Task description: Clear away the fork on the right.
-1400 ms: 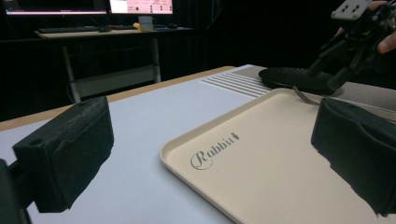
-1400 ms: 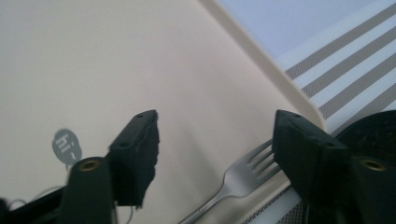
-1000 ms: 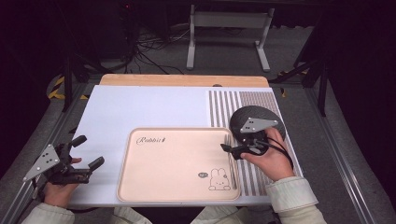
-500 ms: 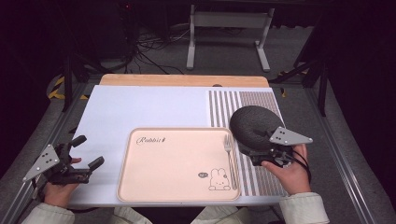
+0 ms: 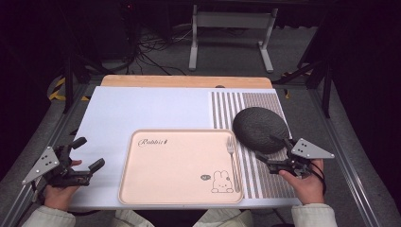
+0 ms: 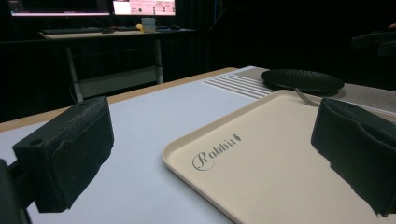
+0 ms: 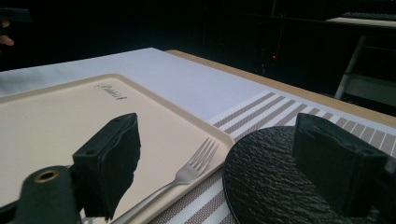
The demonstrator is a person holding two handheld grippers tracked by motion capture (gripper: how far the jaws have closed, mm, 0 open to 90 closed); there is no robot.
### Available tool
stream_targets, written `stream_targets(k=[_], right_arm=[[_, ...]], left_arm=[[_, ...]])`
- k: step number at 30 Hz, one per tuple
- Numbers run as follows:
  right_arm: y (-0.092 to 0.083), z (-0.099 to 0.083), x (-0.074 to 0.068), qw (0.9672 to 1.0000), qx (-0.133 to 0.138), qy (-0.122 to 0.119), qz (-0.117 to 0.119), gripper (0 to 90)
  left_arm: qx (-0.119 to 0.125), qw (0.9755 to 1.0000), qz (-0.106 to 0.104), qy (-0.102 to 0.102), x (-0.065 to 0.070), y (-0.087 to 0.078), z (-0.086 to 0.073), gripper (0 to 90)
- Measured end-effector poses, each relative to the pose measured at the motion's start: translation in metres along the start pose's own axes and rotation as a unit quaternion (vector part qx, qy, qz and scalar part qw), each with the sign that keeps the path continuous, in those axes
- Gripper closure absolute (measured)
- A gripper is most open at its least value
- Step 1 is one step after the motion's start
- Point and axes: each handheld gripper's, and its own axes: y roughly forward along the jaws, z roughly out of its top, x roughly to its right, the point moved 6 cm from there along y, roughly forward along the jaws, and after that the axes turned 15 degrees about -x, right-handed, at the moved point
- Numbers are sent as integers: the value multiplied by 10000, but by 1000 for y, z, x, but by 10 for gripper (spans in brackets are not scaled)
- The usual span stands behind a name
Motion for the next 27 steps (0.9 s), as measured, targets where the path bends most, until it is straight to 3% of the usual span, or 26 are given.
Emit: stream_targets(k=[10,16,18,27], right_arm=[[0,-27,8,9998,14,171,-91,161],[-2,-45,13,9987,96,469,-156,153],[-2,-51,11,9989,-76,442,-162,153],[-4,-50,11,9989,-1,429,-170,153]], left_arm=[[24,10000,13,10,0,-1,1,0],[16,10000,-5,16,0,-1,1,0],[20,10000,-13,18,1,-1,1,0],[-2,10000,-11,16,0,0,0,0]])
